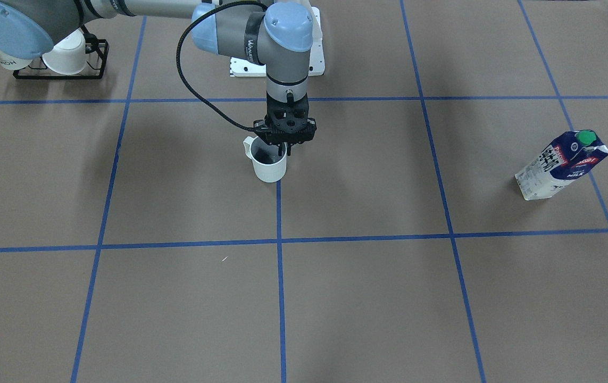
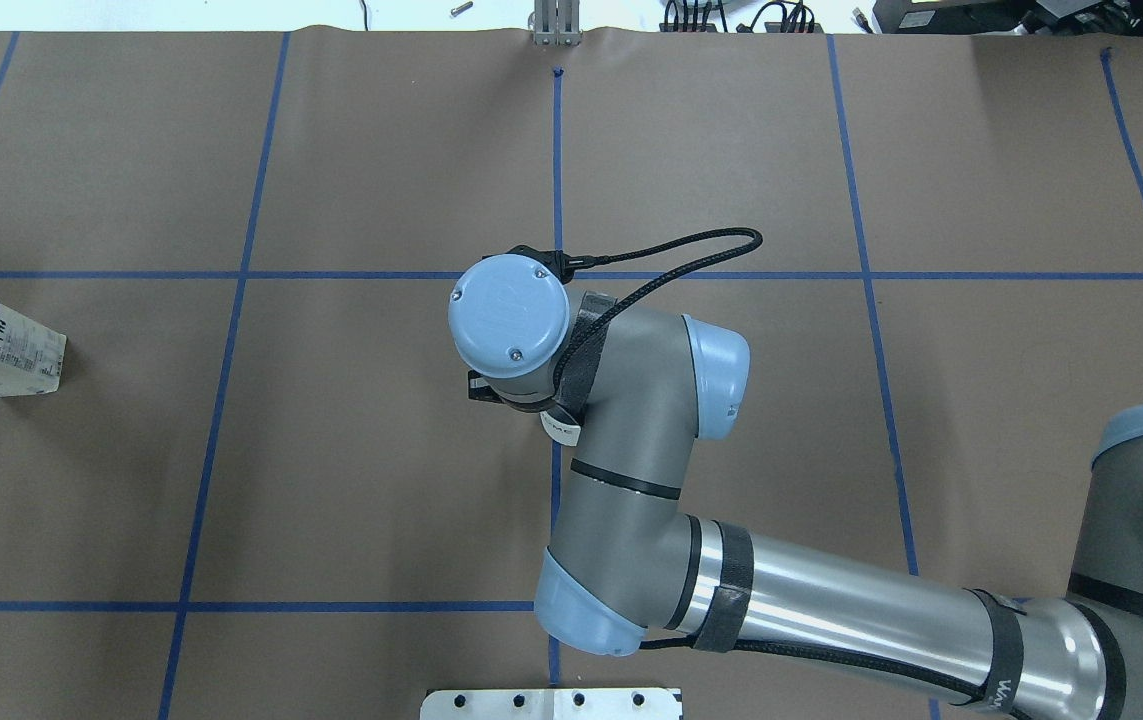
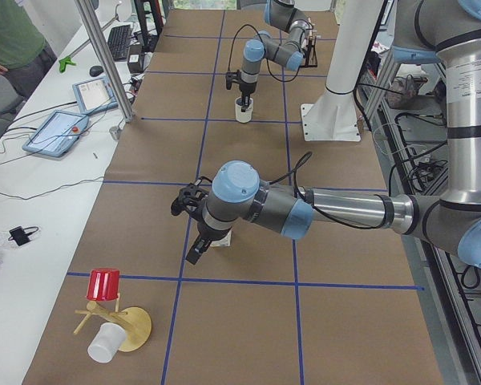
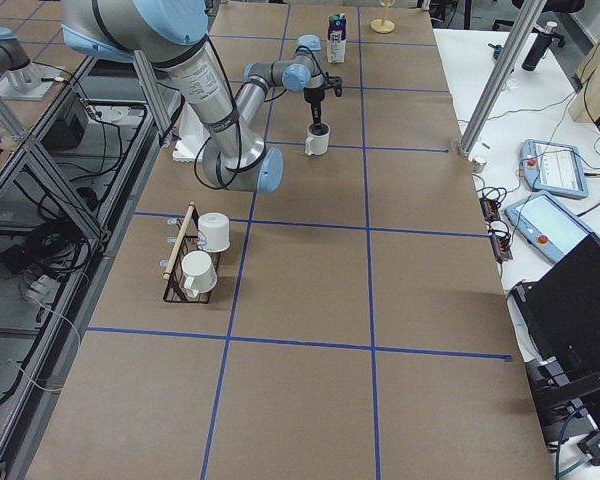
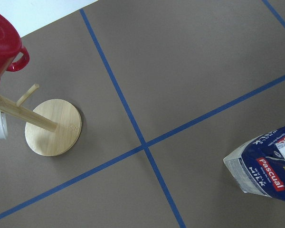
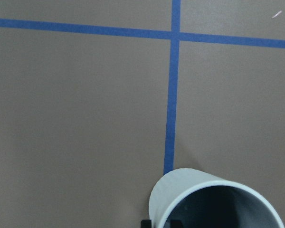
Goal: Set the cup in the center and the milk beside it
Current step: 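Lower the white mug onto the center grid square with the right gripper, then open the right gripper and withdraw it away from the mug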
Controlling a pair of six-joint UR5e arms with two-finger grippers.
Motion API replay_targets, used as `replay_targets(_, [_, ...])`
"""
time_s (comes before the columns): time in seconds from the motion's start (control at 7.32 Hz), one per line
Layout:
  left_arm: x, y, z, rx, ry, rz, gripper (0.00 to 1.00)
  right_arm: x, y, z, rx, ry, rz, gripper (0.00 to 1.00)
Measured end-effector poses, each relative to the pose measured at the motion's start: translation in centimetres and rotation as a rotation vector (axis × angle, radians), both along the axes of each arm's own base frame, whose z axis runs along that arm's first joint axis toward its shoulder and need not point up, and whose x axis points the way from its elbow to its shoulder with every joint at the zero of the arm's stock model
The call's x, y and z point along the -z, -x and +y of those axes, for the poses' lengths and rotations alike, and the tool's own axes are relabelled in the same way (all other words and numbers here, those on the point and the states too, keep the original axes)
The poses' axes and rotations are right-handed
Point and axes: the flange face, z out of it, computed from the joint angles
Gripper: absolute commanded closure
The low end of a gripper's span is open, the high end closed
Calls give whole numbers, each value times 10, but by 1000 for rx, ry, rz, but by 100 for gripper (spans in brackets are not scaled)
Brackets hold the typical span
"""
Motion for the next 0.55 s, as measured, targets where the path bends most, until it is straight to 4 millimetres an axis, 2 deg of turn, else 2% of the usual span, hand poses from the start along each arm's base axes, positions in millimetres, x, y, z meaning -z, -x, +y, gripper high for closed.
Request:
replay_targets(0.14, [0, 0, 0, 0, 1, 0, 1, 11, -8, -3, -17, -5, -21, 0])
replay_targets(0.27, [0, 0, 0, 0, 0, 0, 1, 28, -28, -11, -34, -15, -57, 0])
replay_targets(0.41, [0, 0, 0, 0, -2, 0, 1, 43, -58, -31, -46, -6, -99, 0])
replay_targets(0.55, [2, 0, 0, 0, -4, 0, 1, 48, -96, -64, -51, 9, -130, 0])
